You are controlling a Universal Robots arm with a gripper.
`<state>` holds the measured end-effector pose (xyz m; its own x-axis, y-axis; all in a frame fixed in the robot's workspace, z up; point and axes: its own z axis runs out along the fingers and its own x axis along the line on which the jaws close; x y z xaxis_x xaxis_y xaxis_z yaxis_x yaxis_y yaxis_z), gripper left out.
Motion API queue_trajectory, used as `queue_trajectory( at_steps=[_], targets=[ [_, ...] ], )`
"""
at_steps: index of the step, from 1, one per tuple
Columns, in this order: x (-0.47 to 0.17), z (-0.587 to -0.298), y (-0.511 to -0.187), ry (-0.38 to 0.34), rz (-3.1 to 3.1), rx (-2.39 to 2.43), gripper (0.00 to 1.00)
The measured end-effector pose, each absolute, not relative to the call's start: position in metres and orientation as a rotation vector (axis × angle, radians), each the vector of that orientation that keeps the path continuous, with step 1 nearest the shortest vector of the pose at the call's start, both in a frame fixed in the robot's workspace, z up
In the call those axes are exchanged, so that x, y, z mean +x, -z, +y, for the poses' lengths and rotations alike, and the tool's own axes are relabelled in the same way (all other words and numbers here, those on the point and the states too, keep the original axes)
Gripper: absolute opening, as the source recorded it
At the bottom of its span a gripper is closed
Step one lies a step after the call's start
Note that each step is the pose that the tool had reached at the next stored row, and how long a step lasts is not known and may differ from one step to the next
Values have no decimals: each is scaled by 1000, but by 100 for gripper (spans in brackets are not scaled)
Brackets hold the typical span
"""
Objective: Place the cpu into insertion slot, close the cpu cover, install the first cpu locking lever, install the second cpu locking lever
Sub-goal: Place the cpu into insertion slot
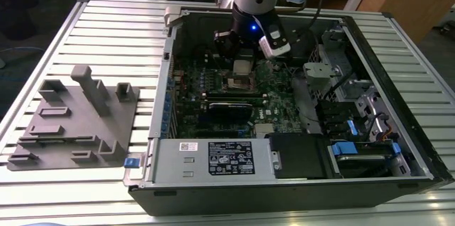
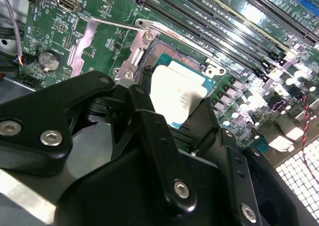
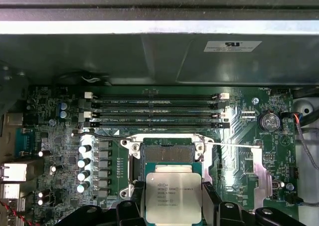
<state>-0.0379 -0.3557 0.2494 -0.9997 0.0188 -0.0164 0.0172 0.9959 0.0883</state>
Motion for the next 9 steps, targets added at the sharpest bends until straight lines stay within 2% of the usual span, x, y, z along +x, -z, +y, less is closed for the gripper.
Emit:
queue_trajectory(
  at_steps=[9],
  targets=[
    [-38,-356,-246,-138,3121,28,54]
  ],
)
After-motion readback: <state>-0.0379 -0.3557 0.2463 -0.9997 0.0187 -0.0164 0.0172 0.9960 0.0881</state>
